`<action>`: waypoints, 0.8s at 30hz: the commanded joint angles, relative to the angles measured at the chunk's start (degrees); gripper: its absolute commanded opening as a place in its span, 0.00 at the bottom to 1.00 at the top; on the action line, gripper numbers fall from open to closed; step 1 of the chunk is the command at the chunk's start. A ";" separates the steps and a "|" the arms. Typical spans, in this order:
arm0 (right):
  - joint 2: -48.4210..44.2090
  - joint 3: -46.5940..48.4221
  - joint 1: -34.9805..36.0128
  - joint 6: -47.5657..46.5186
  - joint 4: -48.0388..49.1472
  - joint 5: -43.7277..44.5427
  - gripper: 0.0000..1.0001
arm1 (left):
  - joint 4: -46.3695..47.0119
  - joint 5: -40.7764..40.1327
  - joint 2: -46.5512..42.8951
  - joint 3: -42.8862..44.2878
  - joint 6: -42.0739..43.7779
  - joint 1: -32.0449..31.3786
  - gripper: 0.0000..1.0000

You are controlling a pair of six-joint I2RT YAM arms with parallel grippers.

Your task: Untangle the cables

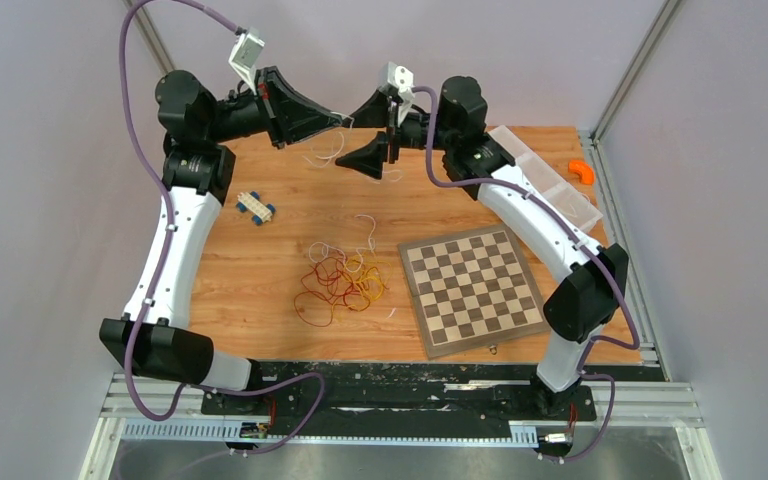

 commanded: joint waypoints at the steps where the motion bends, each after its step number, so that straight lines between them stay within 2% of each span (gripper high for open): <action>1: -0.04 3.64 0.51 3.98 4.46 -0.05 0.71 | 7.93 0.96 -0.65 0.10 -5.96 -0.16 0.00; 4: -0.07 3.43 0.45 5.27 6.15 -0.16 0.54 | 9.69 0.83 -0.38 -0.45 -7.62 -0.24 0.00; 9: -1.78 1.61 0.37 4.68 6.42 -0.33 0.06 | 10.33 0.65 -0.27 -1.90 -8.25 -0.09 0.00; 10: -2.63 0.57 0.19 4.29 6.42 -0.11 0.00 | 10.29 0.62 -0.31 -2.08 -8.26 0.12 0.00; 16: -6.85 -4.65 -2.08 3.52 4.56 0.62 0.00 | 7.87 0.65 -1.18 -3.68 -6.09 1.74 0.00; 21: -9.49 -5.82 -4.32 6.87 2.31 0.92 0.00 | -4.50 -2.04 -2.59 -4.56 7.69 1.66 0.03; 23: -10.80 -5.81 -6.05 10.26 1.95 1.42 0.00 | -11.27 -4.33 -3.27 -5.15 14.14 0.88 0.11; 24: -11.20 -5.89 -7.05 12.62 1.86 1.42 0.00 | -14.43 -5.15 -3.74 -5.42 17.84 0.45 0.26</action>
